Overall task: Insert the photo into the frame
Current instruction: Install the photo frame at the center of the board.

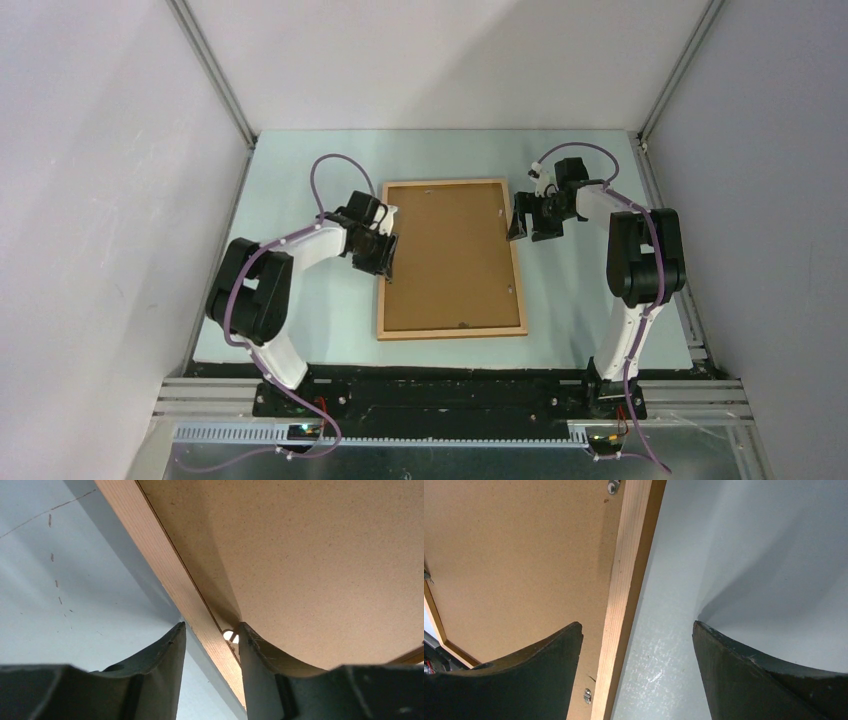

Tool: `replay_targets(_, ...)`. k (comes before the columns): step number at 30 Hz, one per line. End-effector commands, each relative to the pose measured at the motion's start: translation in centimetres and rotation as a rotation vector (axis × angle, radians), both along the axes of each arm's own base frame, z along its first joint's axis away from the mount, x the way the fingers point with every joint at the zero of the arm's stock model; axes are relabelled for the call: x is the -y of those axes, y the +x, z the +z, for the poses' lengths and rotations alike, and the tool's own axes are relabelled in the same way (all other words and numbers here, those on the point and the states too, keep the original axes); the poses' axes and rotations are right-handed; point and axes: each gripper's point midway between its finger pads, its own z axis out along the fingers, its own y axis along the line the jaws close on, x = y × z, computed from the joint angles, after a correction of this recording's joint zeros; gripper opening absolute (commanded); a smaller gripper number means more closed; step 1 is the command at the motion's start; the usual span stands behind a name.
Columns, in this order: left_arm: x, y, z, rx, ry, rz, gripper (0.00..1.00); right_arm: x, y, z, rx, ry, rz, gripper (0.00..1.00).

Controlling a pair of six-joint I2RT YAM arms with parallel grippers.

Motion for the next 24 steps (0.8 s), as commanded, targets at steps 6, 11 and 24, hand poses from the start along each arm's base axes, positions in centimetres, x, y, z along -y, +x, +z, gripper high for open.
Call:
replay_targets(6, -1.1, -1.1, 0.5, 0.026, 0.062, -0.064, 0.44, 0.3, 0.3, -0.4, -0.007, -0.009, 0.005, 0.85)
replay_targets(11, -1.0, -1.4, 0.8, 0.03, 0.06, -0.071, 0.44, 0.3, 0.3, -0.4, -0.007, -0.009, 0.005, 0.85)
replay_targets(24, -0.8, 0.3, 3.7, 0.125, 0.047, -0.057, 0.7, 0.1, 0.9, 0.4, 0.02, -0.014, 0.005, 0.85)
